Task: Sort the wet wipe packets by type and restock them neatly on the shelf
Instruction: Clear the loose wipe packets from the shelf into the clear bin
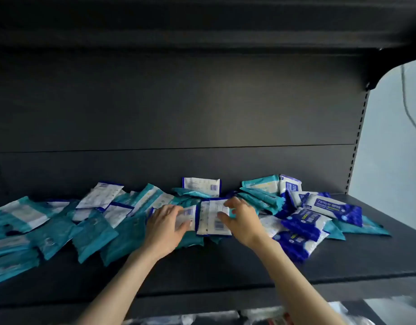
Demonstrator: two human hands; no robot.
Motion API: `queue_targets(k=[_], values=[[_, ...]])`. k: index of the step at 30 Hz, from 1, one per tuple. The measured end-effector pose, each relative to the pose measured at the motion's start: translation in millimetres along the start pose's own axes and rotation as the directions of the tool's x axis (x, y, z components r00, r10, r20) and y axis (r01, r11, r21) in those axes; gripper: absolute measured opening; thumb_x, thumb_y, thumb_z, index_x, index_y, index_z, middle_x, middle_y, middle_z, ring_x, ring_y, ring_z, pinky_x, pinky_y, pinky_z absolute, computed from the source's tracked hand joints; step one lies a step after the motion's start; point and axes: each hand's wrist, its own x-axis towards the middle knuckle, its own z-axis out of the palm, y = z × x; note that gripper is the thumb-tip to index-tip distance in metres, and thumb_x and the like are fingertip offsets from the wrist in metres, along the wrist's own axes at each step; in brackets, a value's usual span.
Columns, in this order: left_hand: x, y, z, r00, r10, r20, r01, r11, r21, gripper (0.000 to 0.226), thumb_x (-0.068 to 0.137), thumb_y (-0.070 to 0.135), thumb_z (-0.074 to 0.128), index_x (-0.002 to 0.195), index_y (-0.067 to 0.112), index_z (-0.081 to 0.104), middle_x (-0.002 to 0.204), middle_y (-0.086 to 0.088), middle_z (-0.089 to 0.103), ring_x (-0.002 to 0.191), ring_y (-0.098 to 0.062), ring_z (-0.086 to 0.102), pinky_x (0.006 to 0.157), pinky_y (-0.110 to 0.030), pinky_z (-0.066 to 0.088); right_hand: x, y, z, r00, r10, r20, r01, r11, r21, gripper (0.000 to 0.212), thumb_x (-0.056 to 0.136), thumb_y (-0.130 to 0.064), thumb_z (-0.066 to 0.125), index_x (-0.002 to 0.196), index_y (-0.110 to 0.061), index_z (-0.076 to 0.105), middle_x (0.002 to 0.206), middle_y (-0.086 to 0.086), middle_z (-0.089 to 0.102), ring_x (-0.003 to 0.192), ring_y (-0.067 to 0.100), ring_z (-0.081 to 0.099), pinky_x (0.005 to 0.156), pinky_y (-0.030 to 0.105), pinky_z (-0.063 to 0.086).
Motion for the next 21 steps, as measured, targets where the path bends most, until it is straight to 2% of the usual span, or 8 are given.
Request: queue_targets(k=[2,4,7,9,12,14,17,21], values=[[12.5,-13.7,2.0,0.993,-0.018,0.116,0.013,0.999,0.039,0.058,0.097,0.048,0.041,0.146,0.020,0.028,0.153,0.001,0.025,0.141,-0.018,0.022,0.113,-0.036,0.022,12.9,-4.5,12.4,0.996,0.087,0.002,-0.087,0.996,-0.002,0.054,0.089,-0.042,0.060,0.130,-0.009,0.045,0.131,0.010,0.051,0.116,0.028,0.051,0.090,0.033,0.041],[22.2,-22.7,3.6,0.976,-0.038,0.214,0.019,0.996,0.087,0.067,0.096,0.055,0.036,0.150,0.021,0.018,0.158,0.001,0.017,0.144,-0.020,0.017,0.114,-0.038,0.020,19.0,-8.6,23.1,0.985,0.173,-0.002,-0.173,0.985,-0.027,0.067,0.084,-0.052,0.062,0.129,-0.007,0.041,0.131,0.011,0.048,0.118,0.031,0.047,0.091,0.035,0.039],[31.1,-28.4,8.6,0.971,-0.056,0.234,-0.004,0.969,0.248,0.081,0.088,0.070,0.034,0.148,0.016,0.025,0.154,-0.005,0.028,0.140,-0.026,0.023,0.111,-0.038,0.021,24.9,-6.2,38.6,0.968,0.250,-0.030,-0.251,0.963,-0.097,0.084,0.076,-0.058,0.069,0.133,-0.006,0.035,0.131,0.012,0.042,0.122,0.031,0.042,0.099,0.037,0.036],[35.2,-31.3,8.5,0.969,-0.093,0.229,0.020,0.954,0.300,0.090,0.078,0.080,0.034,0.141,0.016,0.039,0.146,-0.008,0.038,0.134,-0.027,0.031,0.105,-0.039,0.026,27.1,-2.8,39.8,0.959,0.280,-0.039,-0.281,0.959,-0.041,0.088,0.070,-0.053,0.076,0.133,-0.007,0.035,0.128,0.010,0.046,0.119,0.028,0.047,0.096,0.034,0.039],[34.2,-32.5,10.1,0.976,-0.119,0.185,0.069,0.965,0.253,0.088,0.068,0.087,0.038,0.118,0.017,0.051,0.129,-0.004,0.051,0.121,-0.026,0.043,0.095,-0.038,0.030,31.4,6.0,39.2,0.952,0.305,0.009,-0.305,0.950,0.073,0.079,0.062,-0.041,0.086,0.123,-0.009,0.048,0.116,0.005,0.060,0.106,0.024,0.058,0.089,0.037,0.048],[31.0,-29.8,10.2,0.978,-0.129,0.161,0.110,0.986,0.125,0.080,0.069,0.083,0.046,0.109,0.013,0.048,0.122,-0.006,0.054,0.115,-0.026,0.046,0.092,-0.036,0.034,30.8,9.9,38.6,0.961,0.278,0.013,-0.277,0.951,0.136,0.056,0.063,-0.031,0.087,0.107,-0.010,0.059,0.102,0.005,0.068,0.094,0.023,0.065,0.083,0.041,0.053],[27.2,-20.6,8.2,0.967,-0.161,0.199,0.180,0.981,-0.078,0.081,0.081,0.070,0.049,0.123,0.001,0.040,0.131,-0.013,0.046,0.121,-0.028,0.042,0.095,-0.036,0.040,26.6,9.7,37.6,0.965,0.262,0.014,-0.258,0.939,0.227,0.044,0.071,-0.031,0.081,0.104,-0.012,0.059,0.095,0.002,0.069,0.084,0.020,0.066,0.079,0.042,0.055],[24.2,-5.0,5.9,0.936,-0.199,0.290,0.252,0.955,-0.158,0.085,0.090,0.058,0.046,0.142,-0.001,0.015,0.151,-0.015,0.019,0.139,-0.027,0.018,0.105,-0.037,0.030,21.8,7.5,33.7,0.963,0.258,0.078,-0.268,0.942,0.200,0.037,0.085,-0.033,0.069,0.108,-0.009,0.053,0.091,0.005,0.065,0.072,0.017,0.060,0.061,0.030,0.048]])
